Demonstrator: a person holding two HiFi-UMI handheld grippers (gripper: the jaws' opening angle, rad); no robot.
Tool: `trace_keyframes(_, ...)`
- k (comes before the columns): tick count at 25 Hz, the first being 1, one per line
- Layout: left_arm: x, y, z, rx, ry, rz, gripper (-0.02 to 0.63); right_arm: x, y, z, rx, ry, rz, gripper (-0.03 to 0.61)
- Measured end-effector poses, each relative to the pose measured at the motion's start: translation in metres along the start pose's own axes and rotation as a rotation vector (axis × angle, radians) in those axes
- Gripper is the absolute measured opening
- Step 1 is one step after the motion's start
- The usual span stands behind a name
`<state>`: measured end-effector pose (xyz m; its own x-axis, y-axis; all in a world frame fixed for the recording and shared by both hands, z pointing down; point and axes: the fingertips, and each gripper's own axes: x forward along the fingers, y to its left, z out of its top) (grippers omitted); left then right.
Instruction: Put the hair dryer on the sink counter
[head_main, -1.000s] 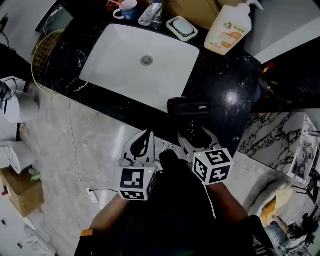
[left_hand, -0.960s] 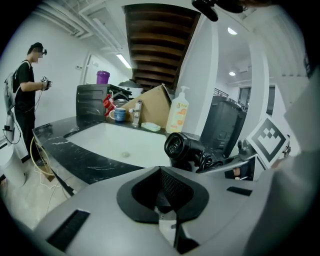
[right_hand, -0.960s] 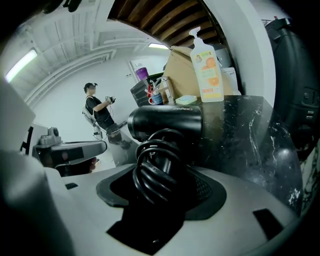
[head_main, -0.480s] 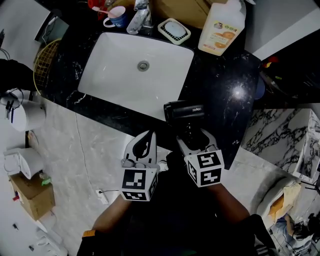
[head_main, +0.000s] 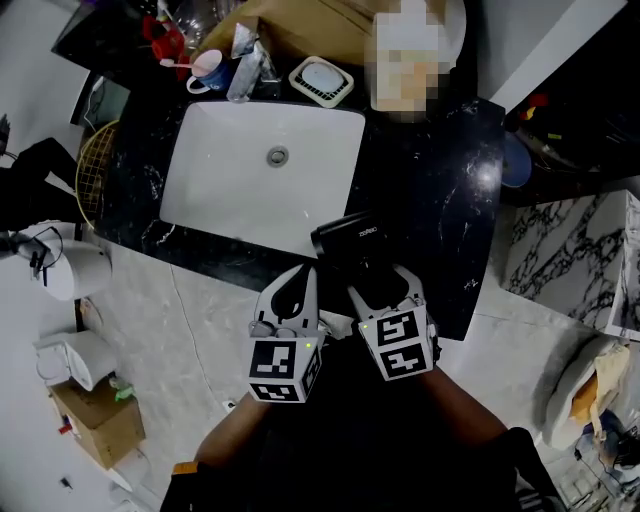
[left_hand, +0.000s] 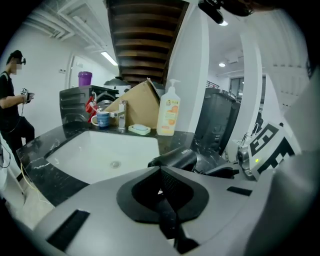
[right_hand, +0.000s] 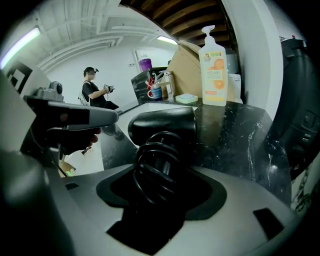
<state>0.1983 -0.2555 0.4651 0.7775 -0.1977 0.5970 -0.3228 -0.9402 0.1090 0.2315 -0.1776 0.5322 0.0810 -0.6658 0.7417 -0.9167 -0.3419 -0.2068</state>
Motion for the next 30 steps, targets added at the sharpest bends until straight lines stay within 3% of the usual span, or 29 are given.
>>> trace_keyframes(5, 0.004, -0.006, 0.012, 0.046, -0.016, -0.061, 0.008, -0.001, -0.001, 0.0, 0.005, 0.012, 0.011, 0.286)
trace_keyframes(9, 0.003, -0.007, 0.02, 0.096, -0.029, -0.14, 0.008, -0.011, -0.004, 0.004, 0.029, -0.006, -0.039, 0.315)
trace_keyframes(13, -0.004, -0.005, 0.029, 0.166, -0.06, -0.249, 0.008, -0.034, -0.008, 0.016, 0.072, -0.077, -0.171, 0.315)
trace_keyframes(18, -0.028, 0.004, 0.035, 0.238, -0.11, -0.39, 0.008, -0.074, 0.012, 0.036, 0.204, -0.24, -0.345, 0.309)
trace_keyframes(23, -0.062, 0.027, 0.026, 0.259, -0.153, -0.483, 0.008, -0.085, 0.073, 0.045, 0.252, -0.344, -0.431, 0.242)
trace_keyframes(30, -0.117, 0.062, 0.001, 0.262, -0.171, -0.554, 0.008, -0.084, 0.152, 0.04, 0.325, -0.408, -0.488, 0.115)
